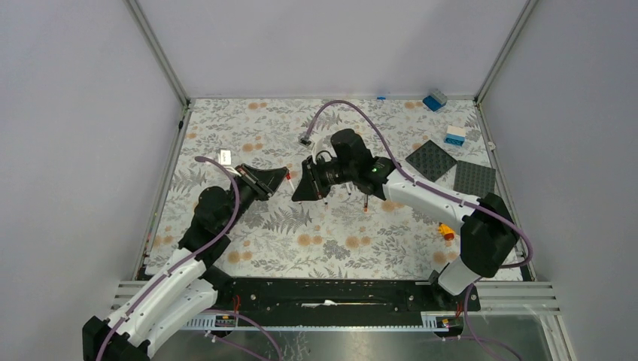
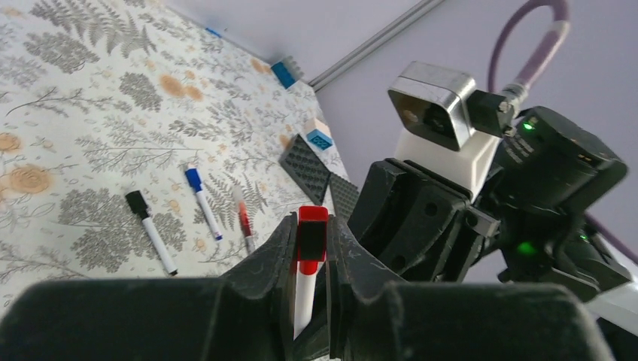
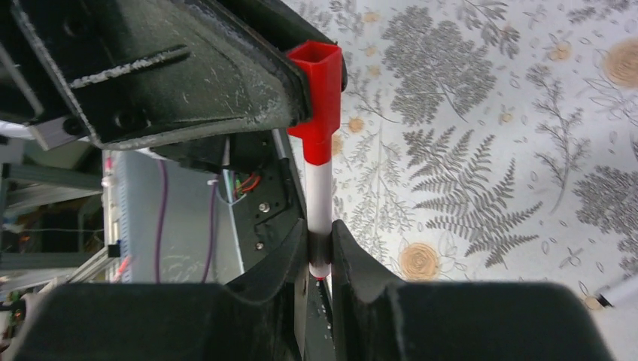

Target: Insert the pens into the pen caps

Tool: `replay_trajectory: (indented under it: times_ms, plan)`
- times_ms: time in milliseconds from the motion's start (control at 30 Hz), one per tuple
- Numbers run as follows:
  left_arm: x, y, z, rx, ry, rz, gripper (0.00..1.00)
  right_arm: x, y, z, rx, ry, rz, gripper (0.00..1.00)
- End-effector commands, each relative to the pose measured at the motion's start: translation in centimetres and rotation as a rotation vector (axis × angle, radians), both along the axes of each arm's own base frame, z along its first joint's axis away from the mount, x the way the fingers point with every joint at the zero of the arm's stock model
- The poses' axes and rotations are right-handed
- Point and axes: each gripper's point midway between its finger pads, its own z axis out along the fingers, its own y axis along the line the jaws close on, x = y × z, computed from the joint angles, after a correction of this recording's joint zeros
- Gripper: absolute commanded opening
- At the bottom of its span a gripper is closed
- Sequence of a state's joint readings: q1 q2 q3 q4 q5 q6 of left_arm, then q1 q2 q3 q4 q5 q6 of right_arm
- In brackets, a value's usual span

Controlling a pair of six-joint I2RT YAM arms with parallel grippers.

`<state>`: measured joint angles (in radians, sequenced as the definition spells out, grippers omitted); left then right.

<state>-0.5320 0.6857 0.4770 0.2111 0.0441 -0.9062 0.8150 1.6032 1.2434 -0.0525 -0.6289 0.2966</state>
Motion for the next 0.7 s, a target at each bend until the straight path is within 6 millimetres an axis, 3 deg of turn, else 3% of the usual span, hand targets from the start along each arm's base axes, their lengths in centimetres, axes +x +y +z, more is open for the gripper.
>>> replay_trajectory:
  times_ms: [0,267,367,567,667]
  plan:
    - [-5.3,-3.3,-4.4,0.049,0.130,-0.301,0.00,1.7,1.0,13.0,0.394,-0.319,0.044,0.00]
    - [-5.8,-3.6,-4.0,0.039,0.110,-0.333,0.00,1.1,0.7,13.1,0.402,-0.329,0.080,0.00]
    - [-5.6,-3.5,-4.3,0.046,0.127,-0.321,0.00,2.2,0.6,12.7,0.369,-0.336,0.018,0.00]
    - [-4.2,-3.1,-6.9,0.108,0.229,-0.253,0.00,8.1,0.4,9.7,0.146,-0.355,-0.288,0.00]
    - [-3.5,-2.9,-8.7,0.137,0.301,-0.216,0.00,10.1,0.7,7.8,0.005,-0.360,-0.381,0.00]
